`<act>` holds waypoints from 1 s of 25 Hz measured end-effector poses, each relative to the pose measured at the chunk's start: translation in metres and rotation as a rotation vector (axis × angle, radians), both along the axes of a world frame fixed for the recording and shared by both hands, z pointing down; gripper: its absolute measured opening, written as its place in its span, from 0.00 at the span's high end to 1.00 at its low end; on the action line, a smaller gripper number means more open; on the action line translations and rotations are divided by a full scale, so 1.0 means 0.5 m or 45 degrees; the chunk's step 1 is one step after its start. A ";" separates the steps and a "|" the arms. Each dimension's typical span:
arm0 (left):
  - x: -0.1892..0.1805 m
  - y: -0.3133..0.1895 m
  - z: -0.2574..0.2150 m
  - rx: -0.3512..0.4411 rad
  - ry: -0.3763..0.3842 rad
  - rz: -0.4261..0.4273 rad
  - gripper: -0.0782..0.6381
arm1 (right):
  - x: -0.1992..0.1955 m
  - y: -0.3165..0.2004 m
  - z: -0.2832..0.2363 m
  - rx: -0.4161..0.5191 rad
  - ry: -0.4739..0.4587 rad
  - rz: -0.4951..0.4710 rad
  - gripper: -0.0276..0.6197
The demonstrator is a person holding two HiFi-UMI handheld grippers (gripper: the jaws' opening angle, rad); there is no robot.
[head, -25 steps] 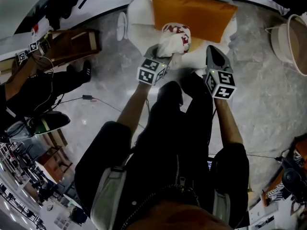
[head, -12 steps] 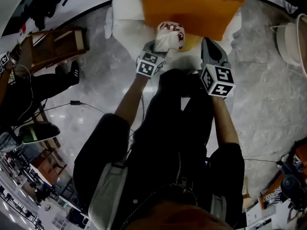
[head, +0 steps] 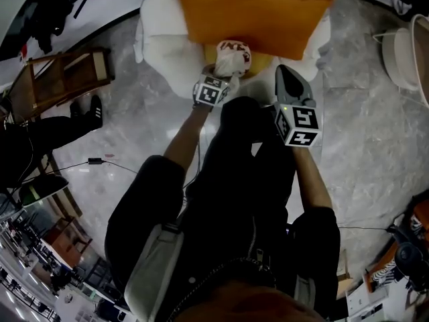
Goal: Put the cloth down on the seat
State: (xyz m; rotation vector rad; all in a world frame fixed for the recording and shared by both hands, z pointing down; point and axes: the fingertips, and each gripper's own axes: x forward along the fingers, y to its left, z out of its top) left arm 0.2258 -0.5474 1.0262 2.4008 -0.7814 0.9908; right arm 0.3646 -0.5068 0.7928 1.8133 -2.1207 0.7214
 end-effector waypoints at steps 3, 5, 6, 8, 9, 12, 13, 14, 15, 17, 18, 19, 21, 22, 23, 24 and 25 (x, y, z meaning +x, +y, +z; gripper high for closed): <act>0.010 -0.010 0.049 -0.025 -0.007 -0.006 0.63 | 0.011 -0.010 0.022 -0.007 -0.024 0.011 0.95; 0.016 -0.009 0.085 -0.063 -0.006 -0.014 0.61 | 0.015 -0.014 0.034 -0.012 -0.033 0.013 0.95; 0.017 -0.009 0.104 -0.083 -0.012 -0.020 0.60 | 0.016 -0.017 0.039 -0.014 -0.033 0.012 0.95; 0.015 -0.008 0.146 -0.124 -0.036 -0.035 0.59 | 0.016 -0.020 0.048 -0.017 -0.032 0.005 0.95; 0.014 -0.006 0.167 -0.143 -0.046 -0.044 0.58 | 0.016 -0.020 0.054 -0.018 -0.031 0.002 0.95; 0.012 0.003 0.217 -0.199 -0.068 -0.063 0.57 | 0.018 -0.018 0.072 -0.027 -0.039 -0.001 0.95; 0.011 0.007 0.234 -0.223 -0.077 -0.068 0.57 | 0.021 -0.018 0.079 -0.031 -0.041 -0.002 0.95; 0.010 0.013 0.251 -0.247 -0.085 -0.070 0.56 | 0.024 -0.016 0.086 -0.038 -0.039 -0.003 0.95; 0.010 0.019 0.265 -0.266 -0.090 -0.067 0.55 | 0.028 -0.014 0.094 -0.049 -0.036 -0.002 0.95; 0.010 0.030 0.276 -0.285 -0.089 -0.057 0.52 | 0.037 -0.007 0.105 -0.074 -0.034 0.001 0.95; 0.009 0.033 0.273 -0.288 -0.084 -0.057 0.48 | 0.042 -0.004 0.107 -0.083 -0.037 0.001 0.95; 0.008 0.034 0.265 -0.285 -0.079 -0.060 0.42 | 0.045 -0.003 0.105 -0.091 -0.040 0.002 0.95; 0.003 0.034 0.236 -0.268 -0.071 -0.069 0.39 | 0.045 0.001 0.094 -0.108 -0.046 0.001 0.95; -0.001 0.036 0.217 -0.261 -0.064 -0.072 0.38 | 0.041 0.003 0.085 -0.117 -0.050 -0.003 0.95; -0.006 0.039 0.195 -0.259 -0.053 -0.077 0.37 | 0.036 0.006 0.074 -0.128 -0.052 -0.009 0.95; -0.011 0.043 0.173 -0.262 -0.043 -0.085 0.36 | 0.030 0.008 0.060 -0.139 -0.051 -0.016 0.95; -0.016 0.047 0.149 -0.266 -0.036 -0.094 0.35 | 0.025 0.010 0.042 -0.148 -0.049 -0.022 0.95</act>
